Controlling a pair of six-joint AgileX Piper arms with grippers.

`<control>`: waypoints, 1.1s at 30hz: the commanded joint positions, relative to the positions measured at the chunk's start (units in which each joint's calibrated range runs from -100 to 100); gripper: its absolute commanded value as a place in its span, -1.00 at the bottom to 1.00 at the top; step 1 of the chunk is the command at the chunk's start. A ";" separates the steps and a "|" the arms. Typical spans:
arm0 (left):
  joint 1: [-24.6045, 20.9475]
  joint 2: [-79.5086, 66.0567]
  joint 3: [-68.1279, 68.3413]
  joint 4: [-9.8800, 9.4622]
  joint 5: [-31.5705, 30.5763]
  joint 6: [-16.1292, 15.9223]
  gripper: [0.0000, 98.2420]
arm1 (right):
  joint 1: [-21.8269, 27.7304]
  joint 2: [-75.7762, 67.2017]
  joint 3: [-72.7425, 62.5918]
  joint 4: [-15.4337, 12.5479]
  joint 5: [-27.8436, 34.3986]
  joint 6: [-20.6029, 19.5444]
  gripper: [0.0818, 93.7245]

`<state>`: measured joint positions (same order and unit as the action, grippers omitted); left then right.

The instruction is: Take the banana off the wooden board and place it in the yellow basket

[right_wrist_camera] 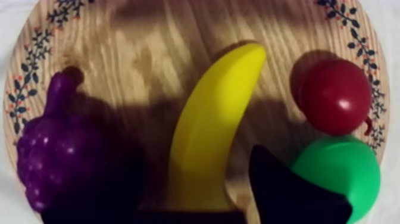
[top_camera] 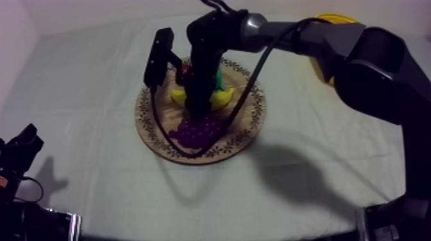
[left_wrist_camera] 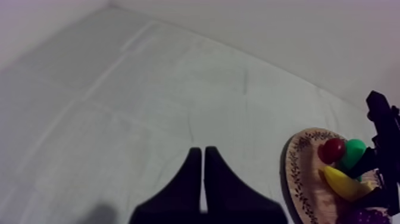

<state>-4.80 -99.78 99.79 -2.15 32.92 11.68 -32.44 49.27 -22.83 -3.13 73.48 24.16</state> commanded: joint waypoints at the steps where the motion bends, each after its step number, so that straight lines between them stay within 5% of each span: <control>1: -0.01 -0.05 -0.01 -0.03 -0.02 0.02 -1.00 | -0.01 0.61 -0.67 0.35 -0.22 0.06 0.00; 4: -0.01 -0.05 -0.01 -0.03 -0.02 0.02 -1.00 | 0.02 1.39 -1.26 0.57 -1.02 0.22 -0.20; 7: -0.01 -0.05 -0.01 -0.03 -0.02 0.02 -1.00 | 0.15 1.60 -1.28 0.85 -2.77 -0.64 -0.64; 11: -0.01 -0.05 -0.01 -0.03 -0.02 0.02 -1.00 | 0.30 0.86 -1.09 1.00 -3.39 -0.61 -0.86; 25: -0.01 -0.05 -0.01 -0.03 -0.02 0.01 -1.00 | 2.01 -13.42 4.47 1.64 -2.74 -0.49 -0.91; 33: -0.01 -0.05 -0.01 -0.03 -0.02 0.00 -1.00 | 7.00 -22.80 4.59 4.78 -6.77 -4.26 -0.91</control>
<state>-4.80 -99.78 99.79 -2.15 32.92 11.68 -26.72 28.28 -18.12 0.92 68.10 21.21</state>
